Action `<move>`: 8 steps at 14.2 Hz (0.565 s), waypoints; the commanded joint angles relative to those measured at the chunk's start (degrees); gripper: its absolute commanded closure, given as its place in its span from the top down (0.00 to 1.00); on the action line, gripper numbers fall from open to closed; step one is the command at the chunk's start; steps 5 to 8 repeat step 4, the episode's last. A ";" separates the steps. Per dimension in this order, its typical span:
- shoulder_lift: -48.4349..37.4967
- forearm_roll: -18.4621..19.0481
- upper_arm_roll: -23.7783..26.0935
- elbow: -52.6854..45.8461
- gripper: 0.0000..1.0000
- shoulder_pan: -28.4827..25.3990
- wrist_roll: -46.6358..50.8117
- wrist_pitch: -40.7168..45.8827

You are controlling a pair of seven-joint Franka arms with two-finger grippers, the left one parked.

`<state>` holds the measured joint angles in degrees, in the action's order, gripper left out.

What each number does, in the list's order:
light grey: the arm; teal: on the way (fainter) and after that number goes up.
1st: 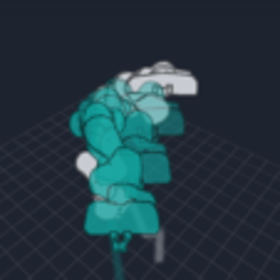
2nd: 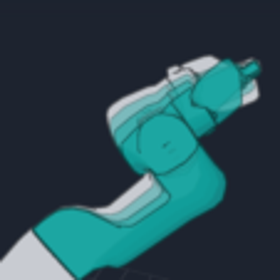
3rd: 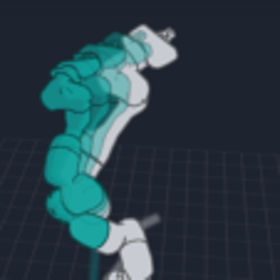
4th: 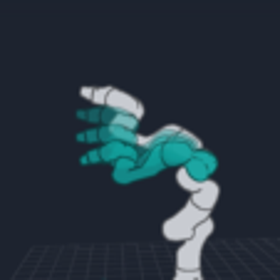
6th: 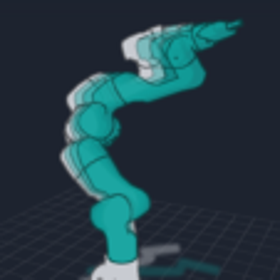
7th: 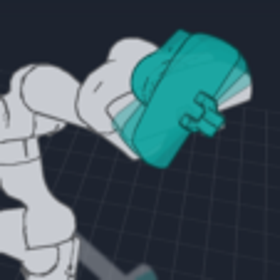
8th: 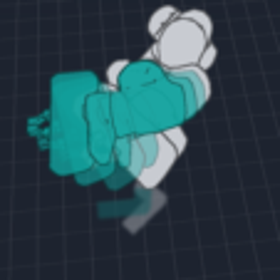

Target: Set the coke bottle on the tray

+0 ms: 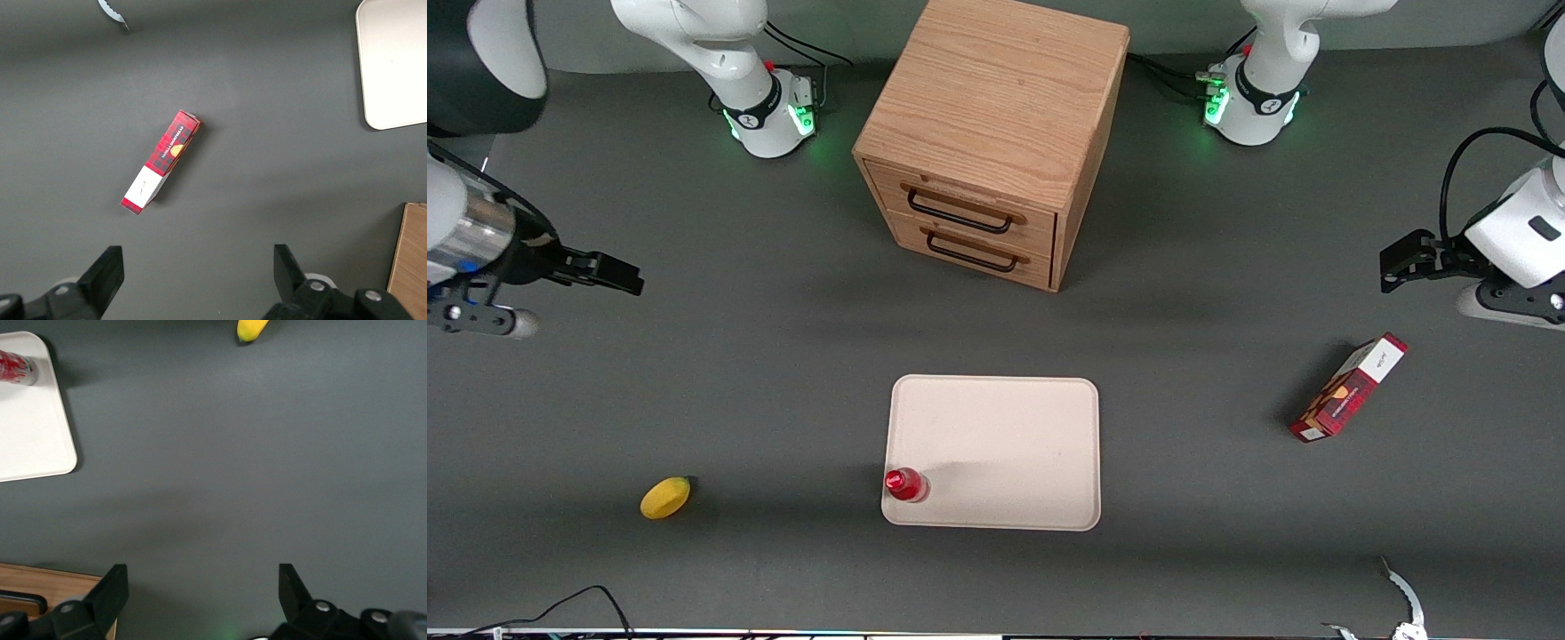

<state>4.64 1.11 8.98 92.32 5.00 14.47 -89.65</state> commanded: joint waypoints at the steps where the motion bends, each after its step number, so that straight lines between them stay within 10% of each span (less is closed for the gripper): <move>1: -3.85 -3.81 -2.21 3.41 1.00 -0.43 -0.23 -1.67; 8: -3.94 -3.92 -2.48 1.64 1.00 -0.52 -0.14 -0.09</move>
